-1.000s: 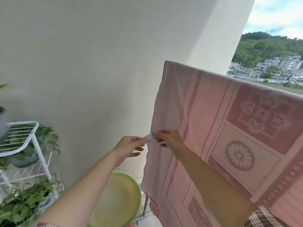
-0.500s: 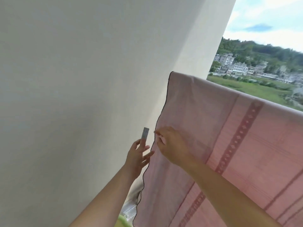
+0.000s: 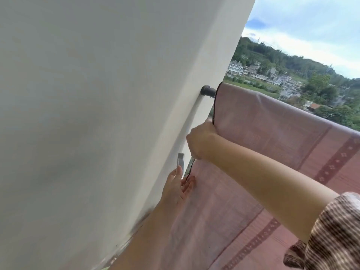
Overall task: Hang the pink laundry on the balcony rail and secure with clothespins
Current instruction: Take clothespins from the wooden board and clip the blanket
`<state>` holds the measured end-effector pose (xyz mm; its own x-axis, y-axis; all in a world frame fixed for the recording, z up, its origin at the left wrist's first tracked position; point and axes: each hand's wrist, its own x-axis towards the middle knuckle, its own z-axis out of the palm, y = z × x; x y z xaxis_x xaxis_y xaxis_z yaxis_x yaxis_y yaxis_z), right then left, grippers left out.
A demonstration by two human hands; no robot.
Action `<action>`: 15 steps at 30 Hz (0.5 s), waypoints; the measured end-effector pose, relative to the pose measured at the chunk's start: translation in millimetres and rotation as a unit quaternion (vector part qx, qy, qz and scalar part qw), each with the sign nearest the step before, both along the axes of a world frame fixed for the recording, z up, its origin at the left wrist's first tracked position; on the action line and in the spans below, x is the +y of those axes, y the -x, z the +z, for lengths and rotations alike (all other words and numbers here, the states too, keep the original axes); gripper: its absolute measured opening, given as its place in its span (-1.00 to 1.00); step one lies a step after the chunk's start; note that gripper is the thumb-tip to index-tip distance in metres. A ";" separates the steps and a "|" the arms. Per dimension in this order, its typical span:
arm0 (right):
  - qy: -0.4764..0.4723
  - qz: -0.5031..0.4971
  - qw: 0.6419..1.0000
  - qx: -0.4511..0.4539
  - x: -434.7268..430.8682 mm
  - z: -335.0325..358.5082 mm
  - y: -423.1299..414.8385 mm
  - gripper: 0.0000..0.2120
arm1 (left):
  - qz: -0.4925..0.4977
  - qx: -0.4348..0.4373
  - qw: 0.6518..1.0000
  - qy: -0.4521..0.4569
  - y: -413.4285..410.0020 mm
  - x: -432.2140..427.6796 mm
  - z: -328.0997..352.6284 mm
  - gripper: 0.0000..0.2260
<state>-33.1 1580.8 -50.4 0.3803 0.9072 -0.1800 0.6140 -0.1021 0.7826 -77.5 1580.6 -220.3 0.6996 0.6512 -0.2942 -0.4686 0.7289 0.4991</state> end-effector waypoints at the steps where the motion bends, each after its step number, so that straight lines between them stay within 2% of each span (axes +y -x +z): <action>1: 0.020 -0.033 0.999 0.013 4.0 -0.6 -2.0 -0.69 | -0.007 0.000 1.000 0.002 -1.5 1.6 0.5 -0.64; 5: 0.094 -0.117 0.987 0.052 10.4 0.4 -5.4 -0.60 | -0.026 -0.005 1.000 0.014 -6.7 6.3 -2.5 -0.69; 8: 0.104 -0.162 0.978 0.086 13.0 5.2 -2.9 -0.61 | -0.034 -0.017 0.999 0.017 -9.4 8.7 -5.7 -0.73; 11: 0.067 -0.145 0.980 0.118 14.1 7.9 -5.8 -0.73 | -0.034 -0.030 0.999 0.015 -9.0 9.7 -8.2 -0.77; 13: 0.052 -0.113 0.984 0.131 12.9 7.8 -7.9 -0.91 | -0.038 -0.040 0.998 0.006 -7.4 10.2 -7.7 -0.79; 15: 0.032 -0.060 0.991 0.119 7.9 6.7 -7.9 -0.82 | -0.041 -0.041 0.998 -0.004 -7.1 10.5 -8.3 -0.78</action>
<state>-25.2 1588.7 -43.7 0.4247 0.8416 -0.3336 0.7681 -0.1399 0.6249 -70.4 1591.1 -228.5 0.7726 0.5922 -0.2291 -0.4467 0.7633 0.4667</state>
